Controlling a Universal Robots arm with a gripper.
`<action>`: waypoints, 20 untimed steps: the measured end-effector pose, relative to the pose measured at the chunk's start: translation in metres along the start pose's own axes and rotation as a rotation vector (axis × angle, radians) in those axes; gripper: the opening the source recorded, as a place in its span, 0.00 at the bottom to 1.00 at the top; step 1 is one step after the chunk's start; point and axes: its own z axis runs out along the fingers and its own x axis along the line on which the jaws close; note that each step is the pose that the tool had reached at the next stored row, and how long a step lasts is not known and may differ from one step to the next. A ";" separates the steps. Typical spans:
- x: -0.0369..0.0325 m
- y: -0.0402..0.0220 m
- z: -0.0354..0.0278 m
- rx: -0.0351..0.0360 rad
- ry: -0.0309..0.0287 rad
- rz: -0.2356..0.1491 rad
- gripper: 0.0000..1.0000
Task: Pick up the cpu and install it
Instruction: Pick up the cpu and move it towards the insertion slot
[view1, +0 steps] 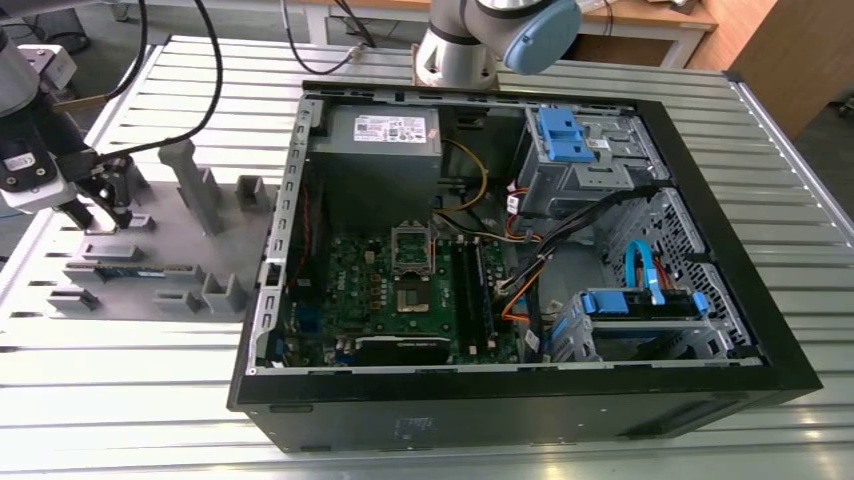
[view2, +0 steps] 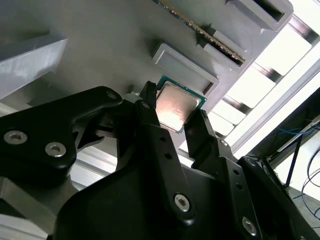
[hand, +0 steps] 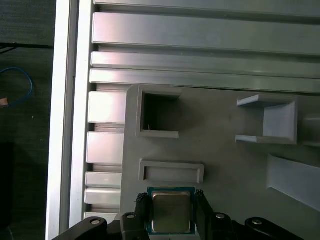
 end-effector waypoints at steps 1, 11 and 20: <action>0.0000 0.0000 0.0000 0.0000 0.0000 0.000 0.47; -0.0002 0.0002 -0.0091 0.0001 0.0002 0.000 0.47; -0.0004 0.0003 -0.0147 0.0006 0.0002 0.000 0.47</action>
